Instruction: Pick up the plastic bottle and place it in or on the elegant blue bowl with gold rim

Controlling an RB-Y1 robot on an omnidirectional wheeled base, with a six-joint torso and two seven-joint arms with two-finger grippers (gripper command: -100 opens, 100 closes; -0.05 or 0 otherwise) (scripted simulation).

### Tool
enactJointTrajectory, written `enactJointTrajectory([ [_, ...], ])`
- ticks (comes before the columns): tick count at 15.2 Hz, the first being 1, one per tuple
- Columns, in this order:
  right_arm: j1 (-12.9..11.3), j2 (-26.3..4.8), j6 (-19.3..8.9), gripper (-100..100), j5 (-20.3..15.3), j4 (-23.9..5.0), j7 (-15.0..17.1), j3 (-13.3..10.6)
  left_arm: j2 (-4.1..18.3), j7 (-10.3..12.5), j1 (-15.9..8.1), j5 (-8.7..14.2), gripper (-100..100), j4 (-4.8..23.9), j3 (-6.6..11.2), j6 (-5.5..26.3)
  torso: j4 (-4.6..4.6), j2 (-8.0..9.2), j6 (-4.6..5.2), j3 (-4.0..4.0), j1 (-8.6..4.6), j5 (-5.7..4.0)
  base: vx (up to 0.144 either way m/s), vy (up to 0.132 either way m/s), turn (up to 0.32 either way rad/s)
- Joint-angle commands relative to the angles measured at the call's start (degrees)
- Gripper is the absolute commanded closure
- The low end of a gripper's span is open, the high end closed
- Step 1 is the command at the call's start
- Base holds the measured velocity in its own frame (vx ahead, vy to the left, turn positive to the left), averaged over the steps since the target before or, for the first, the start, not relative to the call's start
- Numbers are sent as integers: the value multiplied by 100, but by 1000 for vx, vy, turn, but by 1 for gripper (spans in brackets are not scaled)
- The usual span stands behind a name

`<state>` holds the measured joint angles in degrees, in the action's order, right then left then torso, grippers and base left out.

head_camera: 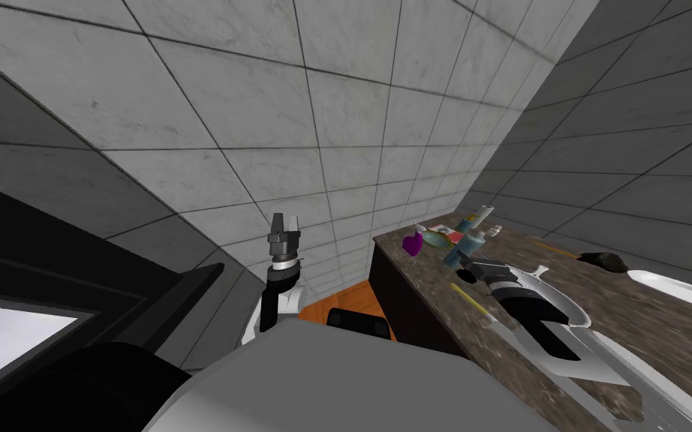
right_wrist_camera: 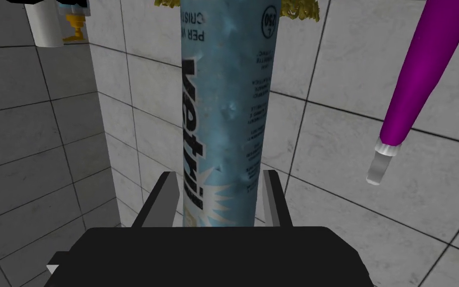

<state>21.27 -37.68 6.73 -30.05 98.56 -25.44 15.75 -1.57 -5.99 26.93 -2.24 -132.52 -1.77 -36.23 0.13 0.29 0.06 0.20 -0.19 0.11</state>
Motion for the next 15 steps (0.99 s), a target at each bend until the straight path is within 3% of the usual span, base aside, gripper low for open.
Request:
enactJointTrajectory([
  [1,28,-203,-223,100,62,54,161,132,0,0,0,0,0,0,0,0,0,0,0,0,0,0,-54,-56,159],
  [8,15,-853,-879,100,279,43,628,404,0,0,0,0,0,0,0,0,1,-11,-12,-5,-3,0,-46,-70,218],
  [15,8,-1375,-1455,100,484,-2,989,450,1,0,0,0,0,0,0,0,-5,-39,-20,-21,3,-1,-15,-69,282],
])
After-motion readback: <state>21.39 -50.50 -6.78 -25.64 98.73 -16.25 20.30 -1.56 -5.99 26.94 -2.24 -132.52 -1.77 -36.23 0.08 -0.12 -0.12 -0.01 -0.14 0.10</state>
